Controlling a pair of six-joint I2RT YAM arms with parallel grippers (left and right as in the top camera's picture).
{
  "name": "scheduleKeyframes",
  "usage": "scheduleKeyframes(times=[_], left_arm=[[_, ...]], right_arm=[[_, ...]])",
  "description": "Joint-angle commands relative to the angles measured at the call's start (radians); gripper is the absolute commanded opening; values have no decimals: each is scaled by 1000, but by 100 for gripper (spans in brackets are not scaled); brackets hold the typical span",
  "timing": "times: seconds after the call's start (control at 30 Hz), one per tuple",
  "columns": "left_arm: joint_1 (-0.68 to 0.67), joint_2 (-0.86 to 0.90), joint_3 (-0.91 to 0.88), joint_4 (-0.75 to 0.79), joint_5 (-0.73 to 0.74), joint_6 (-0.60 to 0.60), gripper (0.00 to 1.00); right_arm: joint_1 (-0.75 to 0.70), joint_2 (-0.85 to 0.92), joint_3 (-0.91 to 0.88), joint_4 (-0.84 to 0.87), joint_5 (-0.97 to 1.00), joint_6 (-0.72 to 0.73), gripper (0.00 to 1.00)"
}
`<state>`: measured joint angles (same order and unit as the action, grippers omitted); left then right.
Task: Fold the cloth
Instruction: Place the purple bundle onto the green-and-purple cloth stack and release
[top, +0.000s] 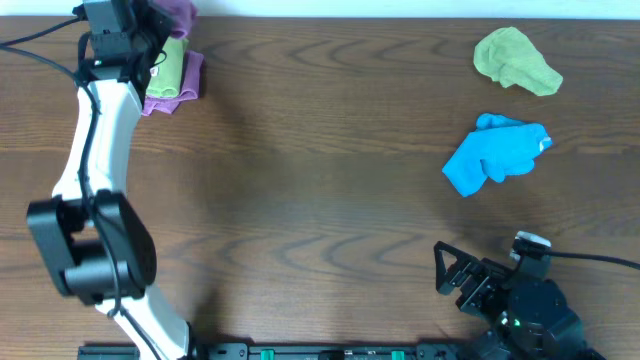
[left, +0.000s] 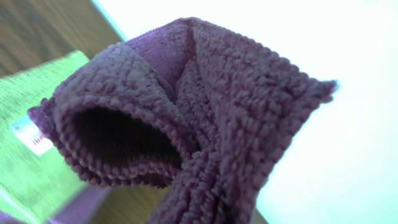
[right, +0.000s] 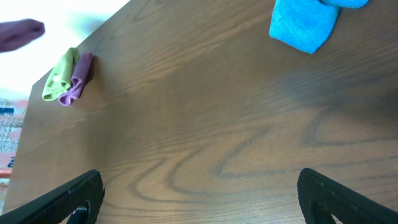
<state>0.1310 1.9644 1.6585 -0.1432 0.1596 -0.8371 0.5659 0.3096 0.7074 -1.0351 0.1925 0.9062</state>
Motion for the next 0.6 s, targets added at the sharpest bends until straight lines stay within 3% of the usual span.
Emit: scheduleKeyframes(times=[0.0,0.57], left_arm=[[27,72,48,35,-49,29,6],[67,237,60,235,18,-9,6]], right_arm=[[-5,-4,-6,-3,13,6,99],[-5,-4,-6,-3,13,6,99]])
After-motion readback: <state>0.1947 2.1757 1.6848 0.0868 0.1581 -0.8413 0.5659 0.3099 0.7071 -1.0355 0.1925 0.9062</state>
